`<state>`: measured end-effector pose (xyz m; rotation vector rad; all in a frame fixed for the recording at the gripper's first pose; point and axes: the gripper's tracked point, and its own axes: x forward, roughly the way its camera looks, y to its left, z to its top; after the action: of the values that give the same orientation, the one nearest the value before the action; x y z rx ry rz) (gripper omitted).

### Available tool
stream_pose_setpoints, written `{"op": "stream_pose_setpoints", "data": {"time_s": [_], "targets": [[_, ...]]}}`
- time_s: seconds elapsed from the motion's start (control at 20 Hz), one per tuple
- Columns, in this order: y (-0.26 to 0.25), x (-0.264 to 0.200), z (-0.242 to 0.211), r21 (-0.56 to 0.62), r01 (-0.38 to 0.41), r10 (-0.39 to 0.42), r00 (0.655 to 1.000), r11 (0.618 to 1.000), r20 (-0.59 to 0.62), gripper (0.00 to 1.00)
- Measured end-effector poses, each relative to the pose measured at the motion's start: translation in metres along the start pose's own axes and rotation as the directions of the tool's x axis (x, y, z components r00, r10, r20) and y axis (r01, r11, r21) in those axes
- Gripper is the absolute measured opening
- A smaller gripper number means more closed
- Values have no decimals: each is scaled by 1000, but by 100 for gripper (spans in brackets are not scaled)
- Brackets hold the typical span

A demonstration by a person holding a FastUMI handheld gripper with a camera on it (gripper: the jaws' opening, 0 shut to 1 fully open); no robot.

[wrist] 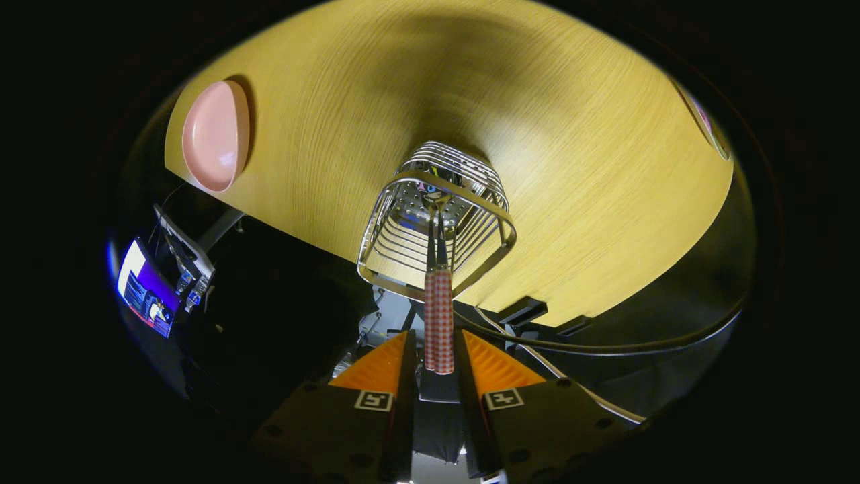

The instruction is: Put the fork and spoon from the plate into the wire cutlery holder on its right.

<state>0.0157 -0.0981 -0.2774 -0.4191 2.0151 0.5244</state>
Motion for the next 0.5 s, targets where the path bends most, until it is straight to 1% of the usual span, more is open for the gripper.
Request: {"op": "stream_pose_setpoints", "data": {"time_s": [0.05,0.1,0.2,0.25,0.3,0.35,0.4,0.5], "targets": [[1,-4,-2,-1,-4,4,999,1000,39,41],[2,-10,-6,-4,-12,13,996,1000,84,58],[0,-19,-14,6,-18,16,982,1000,190,81],[1,-21,-19,20,-13,8,970,1000,244,87],[3,-28,-24,30,-12,3,954,999,300,98],[7,-32,-27,39,-20,4,933,999,360,100],[12,-38,-32,49,-30,7,906,998,424,100],[23,-49,-37,73,-46,-1,836,996,549,100]]}}
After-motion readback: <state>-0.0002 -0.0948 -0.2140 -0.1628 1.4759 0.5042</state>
